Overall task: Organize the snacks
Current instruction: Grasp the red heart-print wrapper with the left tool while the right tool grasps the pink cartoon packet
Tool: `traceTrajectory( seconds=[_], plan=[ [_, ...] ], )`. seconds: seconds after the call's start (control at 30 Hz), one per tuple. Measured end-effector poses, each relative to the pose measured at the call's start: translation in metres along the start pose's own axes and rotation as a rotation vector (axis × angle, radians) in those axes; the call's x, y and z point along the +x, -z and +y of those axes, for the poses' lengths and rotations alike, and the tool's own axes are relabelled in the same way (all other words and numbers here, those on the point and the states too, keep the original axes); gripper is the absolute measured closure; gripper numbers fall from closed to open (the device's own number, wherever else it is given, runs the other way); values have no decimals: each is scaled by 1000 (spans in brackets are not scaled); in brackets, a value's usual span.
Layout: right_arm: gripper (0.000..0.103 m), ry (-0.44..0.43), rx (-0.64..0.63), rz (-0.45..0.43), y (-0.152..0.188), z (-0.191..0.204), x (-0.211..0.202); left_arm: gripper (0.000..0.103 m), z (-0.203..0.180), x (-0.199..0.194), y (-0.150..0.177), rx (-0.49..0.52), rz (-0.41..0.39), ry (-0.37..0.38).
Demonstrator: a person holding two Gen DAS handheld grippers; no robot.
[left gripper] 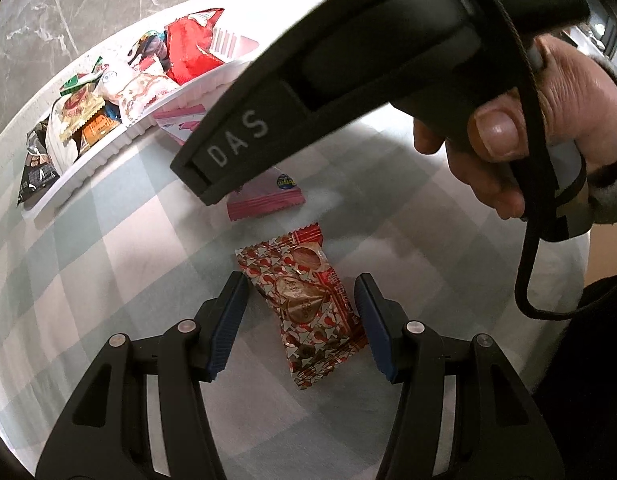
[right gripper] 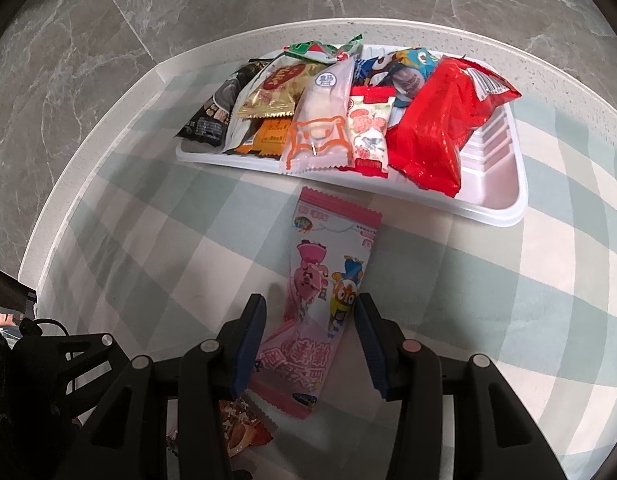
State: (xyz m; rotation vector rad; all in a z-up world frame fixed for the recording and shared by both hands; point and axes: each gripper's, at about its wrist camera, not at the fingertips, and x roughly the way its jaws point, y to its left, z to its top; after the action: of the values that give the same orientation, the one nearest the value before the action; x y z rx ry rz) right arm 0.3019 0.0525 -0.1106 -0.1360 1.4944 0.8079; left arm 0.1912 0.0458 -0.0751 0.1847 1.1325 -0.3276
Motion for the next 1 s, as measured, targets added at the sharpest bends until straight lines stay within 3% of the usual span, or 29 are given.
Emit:
traceTrajectory(
  seconds=[0.17, 0.33, 0.77, 1.0],
  plan=[
    [54, 7, -17, 2, -1, 1, 2, 55, -5, -3, 3, 5, -8, -12],
    [67, 20, -37, 1, -1, 2, 2, 71, -11, -11, 5, 9, -21, -19],
    [86, -22, -19, -27, 8, -7, -17, 73, 2, -28, 17, -63, -35, 53],
    [91, -40, -9, -37, 15, -10, -26, 73, 17, -32, 19, -90, -38, 67]
  ],
)
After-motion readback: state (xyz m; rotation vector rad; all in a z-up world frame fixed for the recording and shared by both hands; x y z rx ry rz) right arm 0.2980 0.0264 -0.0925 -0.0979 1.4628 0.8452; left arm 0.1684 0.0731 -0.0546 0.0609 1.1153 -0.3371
